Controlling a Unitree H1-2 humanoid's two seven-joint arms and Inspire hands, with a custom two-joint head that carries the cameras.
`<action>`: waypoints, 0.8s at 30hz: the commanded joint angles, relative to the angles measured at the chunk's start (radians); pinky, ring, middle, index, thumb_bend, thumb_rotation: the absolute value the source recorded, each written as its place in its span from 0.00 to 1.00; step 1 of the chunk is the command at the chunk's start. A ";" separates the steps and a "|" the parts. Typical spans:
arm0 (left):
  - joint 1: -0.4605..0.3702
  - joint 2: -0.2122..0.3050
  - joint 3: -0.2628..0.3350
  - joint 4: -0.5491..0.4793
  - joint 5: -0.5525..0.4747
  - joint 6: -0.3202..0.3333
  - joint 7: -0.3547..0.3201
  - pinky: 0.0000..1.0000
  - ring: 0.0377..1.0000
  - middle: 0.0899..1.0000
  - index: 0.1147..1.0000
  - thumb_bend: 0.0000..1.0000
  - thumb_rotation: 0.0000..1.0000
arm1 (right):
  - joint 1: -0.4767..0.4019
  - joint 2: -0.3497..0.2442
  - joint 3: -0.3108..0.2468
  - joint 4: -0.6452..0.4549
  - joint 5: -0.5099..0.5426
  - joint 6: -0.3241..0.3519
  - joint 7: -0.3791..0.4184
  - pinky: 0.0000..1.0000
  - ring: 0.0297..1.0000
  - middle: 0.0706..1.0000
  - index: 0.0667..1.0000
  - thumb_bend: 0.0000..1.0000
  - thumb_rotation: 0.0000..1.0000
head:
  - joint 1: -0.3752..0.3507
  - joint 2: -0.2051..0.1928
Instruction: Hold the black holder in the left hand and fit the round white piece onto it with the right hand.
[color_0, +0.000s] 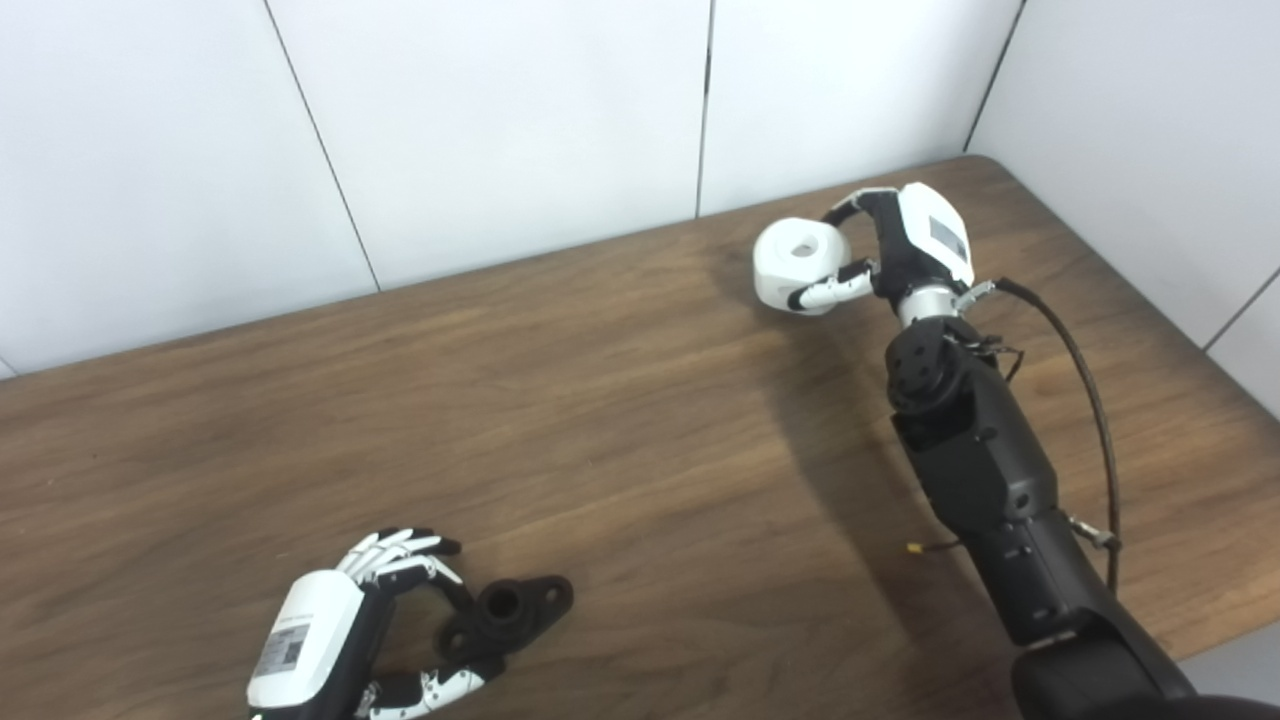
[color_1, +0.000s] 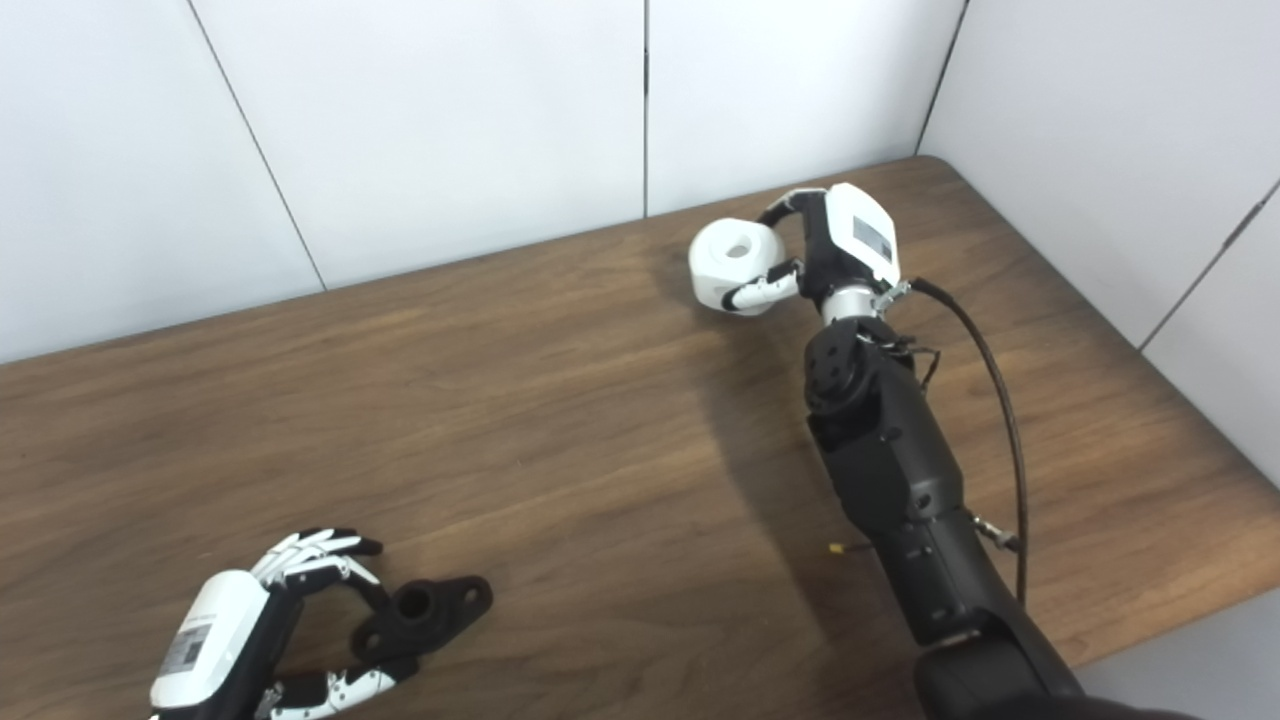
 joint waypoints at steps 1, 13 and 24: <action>0.025 0.007 -0.008 0.020 0.024 0.052 -0.038 0.88 0.84 0.75 0.42 0.52 0.04 | -0.036 -0.024 -0.029 -0.077 -0.034 -0.005 0.074 0.74 0.80 0.77 0.44 0.53 0.14 | 0.006 0.001; 0.028 -0.019 -0.031 0.026 0.067 0.048 -0.025 0.87 0.83 0.75 0.42 0.52 0.04 | -0.019 -0.011 -0.050 -0.390 -0.183 -0.005 0.508 0.79 0.82 0.77 0.45 0.53 0.14 | 0.119 0.031; 0.013 -0.044 -0.070 0.039 0.109 0.068 -0.010 0.89 0.84 0.76 0.42 0.52 0.05 | 0.003 0.020 -0.051 -0.610 -0.177 -0.005 0.787 0.84 0.83 0.74 0.44 0.53 0.14 | 0.235 0.063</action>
